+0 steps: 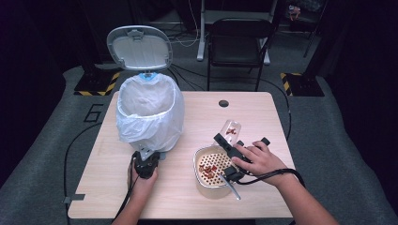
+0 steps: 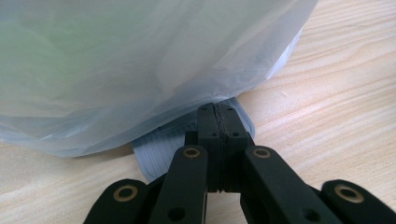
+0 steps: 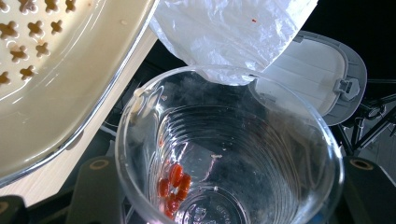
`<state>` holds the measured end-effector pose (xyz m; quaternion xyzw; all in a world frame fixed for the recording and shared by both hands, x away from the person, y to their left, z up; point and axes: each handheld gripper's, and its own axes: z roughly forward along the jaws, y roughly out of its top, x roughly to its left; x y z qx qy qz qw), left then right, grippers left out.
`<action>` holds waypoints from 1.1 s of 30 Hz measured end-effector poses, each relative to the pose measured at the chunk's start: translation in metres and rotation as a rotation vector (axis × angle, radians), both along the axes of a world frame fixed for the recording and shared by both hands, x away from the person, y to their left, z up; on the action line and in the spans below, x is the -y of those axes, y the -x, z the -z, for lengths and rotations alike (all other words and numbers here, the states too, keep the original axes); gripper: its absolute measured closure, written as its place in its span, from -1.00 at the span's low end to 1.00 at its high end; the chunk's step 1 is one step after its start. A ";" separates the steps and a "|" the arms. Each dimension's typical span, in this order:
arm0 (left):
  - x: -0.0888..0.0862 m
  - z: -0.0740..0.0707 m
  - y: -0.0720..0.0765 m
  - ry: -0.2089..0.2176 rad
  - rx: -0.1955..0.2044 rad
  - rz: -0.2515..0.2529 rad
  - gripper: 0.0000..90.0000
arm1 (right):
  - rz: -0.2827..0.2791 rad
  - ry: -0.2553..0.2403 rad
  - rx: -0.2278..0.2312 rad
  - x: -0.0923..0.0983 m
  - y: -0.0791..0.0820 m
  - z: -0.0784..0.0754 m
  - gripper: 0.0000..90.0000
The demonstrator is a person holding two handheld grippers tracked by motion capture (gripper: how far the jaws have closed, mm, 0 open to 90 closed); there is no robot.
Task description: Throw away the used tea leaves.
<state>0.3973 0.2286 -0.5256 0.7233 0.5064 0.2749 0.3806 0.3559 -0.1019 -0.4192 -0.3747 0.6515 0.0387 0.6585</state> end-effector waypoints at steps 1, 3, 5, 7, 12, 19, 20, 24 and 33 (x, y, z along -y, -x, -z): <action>0.000 0.000 0.000 0.006 0.003 -0.003 0.99 | -0.001 0.000 -0.002 0.000 0.000 0.000 -0.19; 0.000 0.000 0.000 0.005 0.004 -0.004 0.99 | -0.001 0.001 -0.006 0.000 0.000 -0.001 -0.19; 0.000 0.000 0.000 0.006 0.005 -0.004 0.99 | -0.004 0.006 -0.010 -0.001 0.000 -0.001 -0.19; 0.000 0.000 0.000 0.006 0.002 -0.003 0.99 | -0.009 0.005 -0.015 -0.001 0.001 -0.002 -0.19; 0.000 0.000 0.000 0.008 0.004 -0.005 0.99 | -0.015 -0.099 -0.094 -0.003 0.001 -0.007 -0.19; 0.001 0.000 0.000 0.023 -0.003 -0.008 0.99 | 0.006 -0.216 -0.262 -0.005 -0.001 -0.018 -0.19; 0.000 0.000 0.000 0.000 0.004 -0.004 0.99 | 0.006 -0.251 -0.284 -0.005 -0.001 -0.020 -0.19; 0.000 0.000 0.000 0.004 0.000 -0.003 0.99 | 0.008 -0.371 -0.397 -0.003 -0.006 -0.033 -0.19; 0.000 0.000 0.000 0.001 -0.004 0.002 0.99 | 0.054 -0.557 -0.623 0.003 -0.026 -0.047 -0.19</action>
